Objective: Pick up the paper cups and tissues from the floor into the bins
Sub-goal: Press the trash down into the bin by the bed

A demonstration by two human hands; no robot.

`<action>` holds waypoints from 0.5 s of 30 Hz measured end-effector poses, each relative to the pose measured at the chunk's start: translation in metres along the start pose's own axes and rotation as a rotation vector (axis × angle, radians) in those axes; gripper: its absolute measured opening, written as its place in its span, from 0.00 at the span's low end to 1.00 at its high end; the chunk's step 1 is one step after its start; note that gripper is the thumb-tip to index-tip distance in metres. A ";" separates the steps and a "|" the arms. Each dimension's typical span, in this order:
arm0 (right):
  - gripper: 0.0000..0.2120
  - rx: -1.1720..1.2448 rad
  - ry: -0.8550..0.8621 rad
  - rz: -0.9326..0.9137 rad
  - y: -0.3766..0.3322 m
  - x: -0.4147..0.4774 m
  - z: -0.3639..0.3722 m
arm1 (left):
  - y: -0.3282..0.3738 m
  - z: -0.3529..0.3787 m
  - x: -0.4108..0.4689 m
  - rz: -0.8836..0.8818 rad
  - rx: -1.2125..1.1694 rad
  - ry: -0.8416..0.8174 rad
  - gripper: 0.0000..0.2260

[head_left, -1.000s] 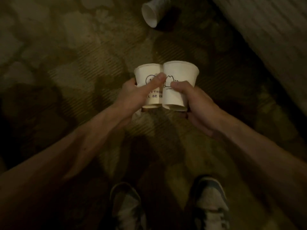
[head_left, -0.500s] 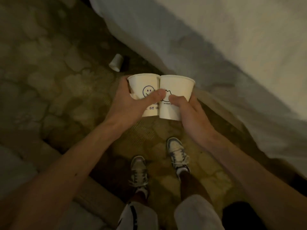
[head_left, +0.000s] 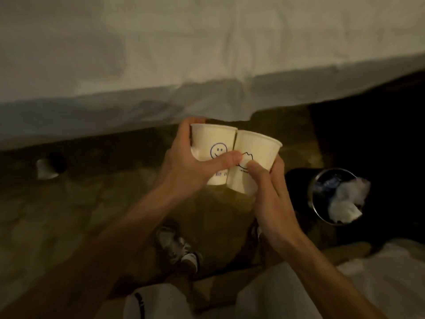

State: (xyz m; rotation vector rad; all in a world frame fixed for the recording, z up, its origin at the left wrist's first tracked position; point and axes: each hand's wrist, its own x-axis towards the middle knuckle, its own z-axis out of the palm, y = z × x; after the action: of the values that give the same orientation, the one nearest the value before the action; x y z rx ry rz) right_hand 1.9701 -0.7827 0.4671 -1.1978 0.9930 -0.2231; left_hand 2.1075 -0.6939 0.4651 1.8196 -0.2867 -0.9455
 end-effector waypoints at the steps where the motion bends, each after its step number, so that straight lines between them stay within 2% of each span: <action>1: 0.27 0.027 0.064 0.025 0.005 0.003 -0.031 | 0.002 0.034 0.007 -0.006 0.017 -0.057 0.38; 4: 0.23 0.046 0.239 0.048 0.022 0.011 -0.122 | -0.002 0.138 0.023 -0.049 0.016 -0.185 0.42; 10: 0.20 0.115 0.543 0.150 0.066 0.032 -0.287 | -0.037 0.335 0.051 -0.166 0.025 -0.386 0.37; 15: 0.29 0.132 0.659 0.282 0.120 0.064 -0.371 | -0.094 0.446 0.083 -0.250 0.104 -0.488 0.31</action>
State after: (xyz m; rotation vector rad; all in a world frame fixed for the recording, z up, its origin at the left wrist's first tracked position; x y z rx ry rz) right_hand 1.6916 -1.0242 0.3248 -0.8566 1.6774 -0.4677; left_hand 1.8223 -1.0021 0.2681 1.7223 -0.4210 -1.5776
